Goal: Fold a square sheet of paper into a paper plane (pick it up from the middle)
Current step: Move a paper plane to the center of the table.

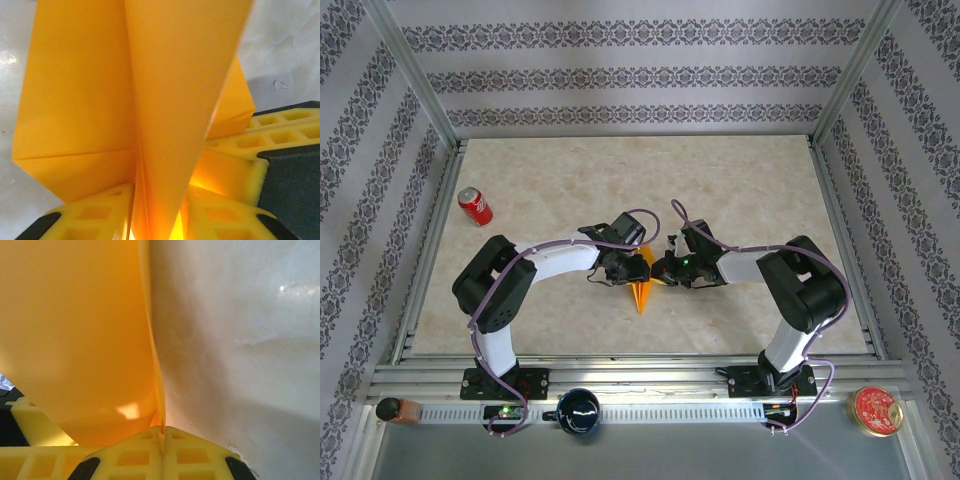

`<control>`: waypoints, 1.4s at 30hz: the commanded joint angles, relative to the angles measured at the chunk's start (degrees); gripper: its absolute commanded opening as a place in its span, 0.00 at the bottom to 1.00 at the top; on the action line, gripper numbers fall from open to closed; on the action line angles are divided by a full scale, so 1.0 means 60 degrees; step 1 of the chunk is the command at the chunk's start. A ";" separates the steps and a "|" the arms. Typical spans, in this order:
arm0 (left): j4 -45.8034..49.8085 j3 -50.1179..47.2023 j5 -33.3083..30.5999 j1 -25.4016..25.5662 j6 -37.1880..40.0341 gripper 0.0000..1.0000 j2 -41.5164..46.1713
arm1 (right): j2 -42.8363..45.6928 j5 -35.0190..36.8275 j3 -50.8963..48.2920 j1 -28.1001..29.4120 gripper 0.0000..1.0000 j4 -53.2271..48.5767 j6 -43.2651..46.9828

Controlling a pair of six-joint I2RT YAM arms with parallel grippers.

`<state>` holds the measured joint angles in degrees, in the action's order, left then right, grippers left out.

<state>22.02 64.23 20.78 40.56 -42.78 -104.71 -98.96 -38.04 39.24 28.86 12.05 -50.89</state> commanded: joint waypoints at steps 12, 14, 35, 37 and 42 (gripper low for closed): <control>-0.0768 -0.0520 0.0207 0.0249 0.0064 0.35 0.0658 | 0.0191 -0.0212 0.0022 -0.0050 0.02 0.0276 -0.0160; -0.0906 -0.0608 0.0182 0.0262 0.0030 0.35 0.0773 | 0.0204 -0.0208 0.0007 -0.0064 0.02 0.0275 -0.0174; -0.0340 -0.0301 -0.0029 0.0323 0.0206 0.28 0.0273 | 0.0200 -0.0339 -0.0023 -0.0108 0.01 0.0413 -0.0247; -0.0180 -0.0197 -0.0127 0.0342 0.0254 0.28 0.0199 | 0.0190 -0.0347 -0.0022 -0.0110 0.01 0.0423 -0.0226; 0.0059 0.0035 -0.0190 0.0345 0.0316 0.23 -0.0022 | 0.0160 -0.0352 -0.0038 -0.0116 0.02 0.0435 -0.0247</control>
<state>19.64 62.54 20.51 41.65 -42.19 -102.94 -98.67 -38.37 39.24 28.23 12.69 -51.40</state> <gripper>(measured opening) 0.234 0.064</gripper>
